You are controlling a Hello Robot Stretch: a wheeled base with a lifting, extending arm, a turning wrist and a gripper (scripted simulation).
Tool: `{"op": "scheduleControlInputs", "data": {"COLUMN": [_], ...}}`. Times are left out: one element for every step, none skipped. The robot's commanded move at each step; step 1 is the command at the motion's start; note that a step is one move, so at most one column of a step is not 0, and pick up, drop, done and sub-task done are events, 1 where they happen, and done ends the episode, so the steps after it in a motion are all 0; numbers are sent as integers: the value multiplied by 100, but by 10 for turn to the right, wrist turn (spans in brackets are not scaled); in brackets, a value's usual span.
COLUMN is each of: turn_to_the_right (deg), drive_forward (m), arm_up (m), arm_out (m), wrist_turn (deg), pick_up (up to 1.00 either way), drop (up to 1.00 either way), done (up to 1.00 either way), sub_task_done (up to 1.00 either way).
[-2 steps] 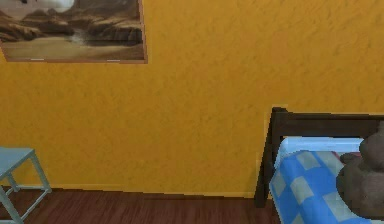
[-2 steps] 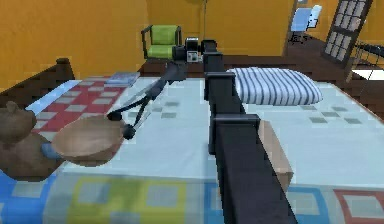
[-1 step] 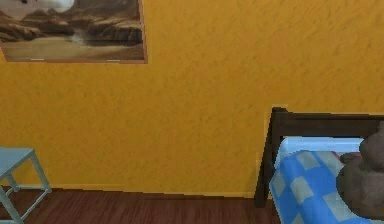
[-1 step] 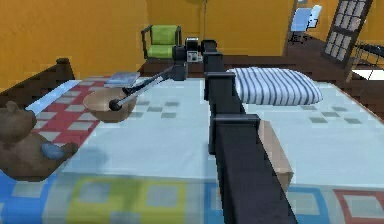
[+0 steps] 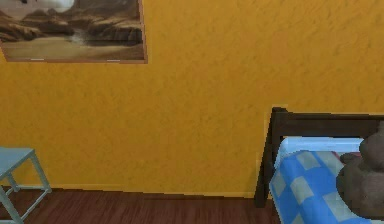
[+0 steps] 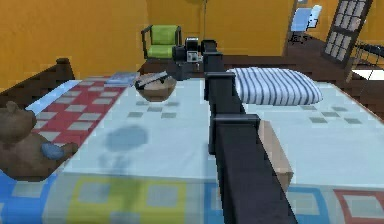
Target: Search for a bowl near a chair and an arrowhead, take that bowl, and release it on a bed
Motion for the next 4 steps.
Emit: {"op": "scheduleControlInputs", "data": {"turn_to_the_right": [0, 0, 0, 0], "drive_forward": [0, 0, 0, 0], "arm_up": [0, -4, -32, 0], "arm_out": [0, 0, 0, 0], "wrist_turn": [330, 0, 0, 0], "pick_up": [0, 0, 0, 0], "drop": [0, 0, 0, 100], "done": [0, 0, 0, 0], "sub_task_done": [0, 0, 0, 0]}}
